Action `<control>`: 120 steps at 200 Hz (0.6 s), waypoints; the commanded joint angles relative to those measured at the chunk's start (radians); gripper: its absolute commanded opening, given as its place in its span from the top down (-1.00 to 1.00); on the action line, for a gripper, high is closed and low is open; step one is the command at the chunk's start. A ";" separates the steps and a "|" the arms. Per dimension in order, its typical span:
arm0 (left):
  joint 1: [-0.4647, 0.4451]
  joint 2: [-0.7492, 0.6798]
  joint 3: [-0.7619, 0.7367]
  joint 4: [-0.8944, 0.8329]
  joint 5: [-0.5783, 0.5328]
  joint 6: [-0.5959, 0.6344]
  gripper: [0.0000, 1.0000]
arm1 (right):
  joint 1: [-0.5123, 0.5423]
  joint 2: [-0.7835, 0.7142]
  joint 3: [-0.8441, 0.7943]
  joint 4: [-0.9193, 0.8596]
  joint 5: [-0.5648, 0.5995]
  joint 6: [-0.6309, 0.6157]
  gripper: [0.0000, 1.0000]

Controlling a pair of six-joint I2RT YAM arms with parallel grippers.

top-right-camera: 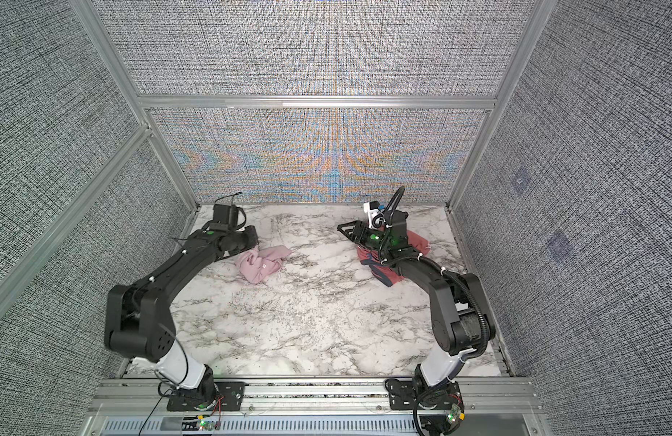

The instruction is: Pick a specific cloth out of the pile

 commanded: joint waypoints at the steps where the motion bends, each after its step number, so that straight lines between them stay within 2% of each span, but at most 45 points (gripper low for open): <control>1: -0.050 0.119 0.082 0.023 0.044 0.046 1.00 | 0.001 -0.025 -0.006 -0.052 0.025 -0.042 -0.08; 21: -0.078 0.238 0.122 0.056 0.081 0.038 1.00 | -0.002 -0.053 -0.014 -0.091 0.048 -0.067 -0.08; 48: -0.086 0.332 0.063 0.153 0.110 -0.006 1.00 | -0.002 -0.077 -0.018 -0.124 0.064 -0.089 -0.08; 53: -0.086 0.332 0.047 0.175 0.116 -0.013 0.88 | -0.001 -0.077 -0.019 -0.129 0.064 -0.091 -0.08; 64: -0.087 0.310 0.015 0.211 0.118 -0.023 0.58 | -0.003 -0.079 -0.015 -0.140 0.068 -0.096 -0.08; 76: -0.087 0.270 -0.009 0.223 0.105 -0.024 0.40 | -0.003 -0.079 -0.014 -0.146 0.068 -0.097 -0.08; 120: -0.087 0.032 -0.061 0.163 0.019 0.013 0.19 | -0.003 -0.068 -0.011 -0.133 0.067 -0.089 -0.08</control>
